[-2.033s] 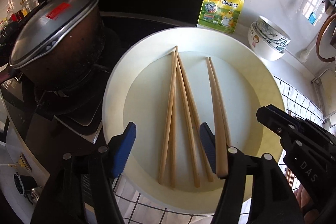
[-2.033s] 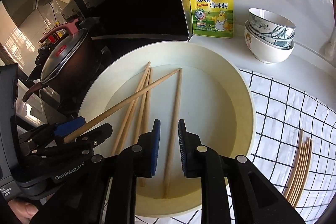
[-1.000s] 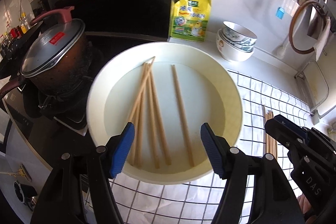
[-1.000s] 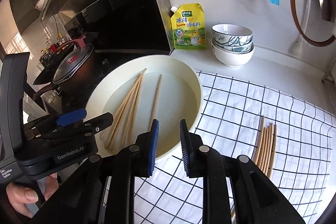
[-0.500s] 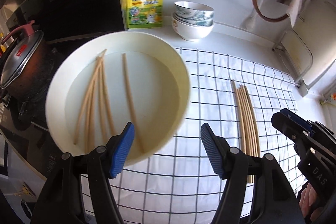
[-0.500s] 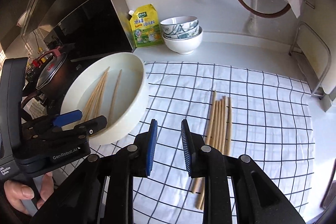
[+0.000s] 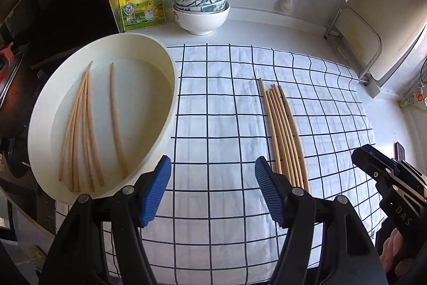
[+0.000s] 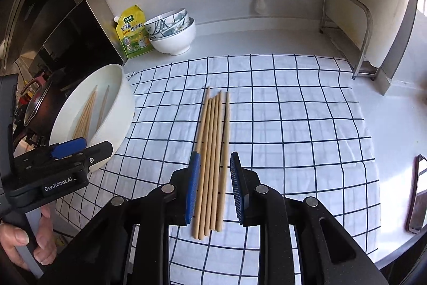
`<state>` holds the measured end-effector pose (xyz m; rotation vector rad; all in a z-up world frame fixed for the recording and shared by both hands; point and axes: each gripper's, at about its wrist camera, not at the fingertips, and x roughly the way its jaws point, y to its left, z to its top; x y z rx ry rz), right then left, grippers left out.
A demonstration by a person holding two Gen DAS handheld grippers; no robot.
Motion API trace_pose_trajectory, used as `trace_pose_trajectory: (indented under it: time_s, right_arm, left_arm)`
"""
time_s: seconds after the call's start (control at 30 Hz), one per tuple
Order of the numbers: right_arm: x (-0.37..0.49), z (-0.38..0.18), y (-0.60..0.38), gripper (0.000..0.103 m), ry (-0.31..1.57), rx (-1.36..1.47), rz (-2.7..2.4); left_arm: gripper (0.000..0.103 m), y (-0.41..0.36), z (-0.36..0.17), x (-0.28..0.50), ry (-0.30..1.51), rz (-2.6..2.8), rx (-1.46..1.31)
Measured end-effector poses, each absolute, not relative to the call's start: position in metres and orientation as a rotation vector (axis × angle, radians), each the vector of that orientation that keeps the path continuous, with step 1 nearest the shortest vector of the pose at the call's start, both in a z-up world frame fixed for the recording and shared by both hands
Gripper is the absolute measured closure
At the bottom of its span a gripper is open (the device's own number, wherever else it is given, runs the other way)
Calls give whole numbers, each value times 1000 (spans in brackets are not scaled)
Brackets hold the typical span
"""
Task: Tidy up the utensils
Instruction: 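Move both open tools back down to the chopstick pile on the cloth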
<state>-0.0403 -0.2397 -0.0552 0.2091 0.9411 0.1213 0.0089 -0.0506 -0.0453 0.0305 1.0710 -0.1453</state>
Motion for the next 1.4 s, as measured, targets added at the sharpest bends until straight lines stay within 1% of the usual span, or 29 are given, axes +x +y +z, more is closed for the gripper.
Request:
trace_pose_trajectory:
  time_s: [0.37,0.53,0.57,0.67,0.83,0.9,0.93,1.4]
  right_arm:
    - [-40,-88,-252,80,997,201,113]
    - [-35,-100,-253,78,1017,200,119]
    - [-34,-102,-253,77,1021,201,119]
    - [-31,-111,-255,72,1034,204,120]
    - [-24,-123,-255,68,1051,208,108]
    - [-21,-128,-254,64,1058,202,101]
    - [-19,-130,-254,63,1060,196,97]
    - [-2,-147,-243,62,1072,164,93]
  left_arm:
    - [39,-70,-74,10,1121,-130,60]
    - [39,-75,-87,13,1142,-124,67]
    - [38,-76,-89,14,1145,-123,68]
    - [32,-77,-94,16,1149,-122,64]
    - [28,-80,-104,19,1155,-111,72]
    - [27,-79,-108,20,1163,-106,69]
    - [27,-78,-111,20,1168,-103,70]
    - [25,-75,-124,25,1188,-81,64]
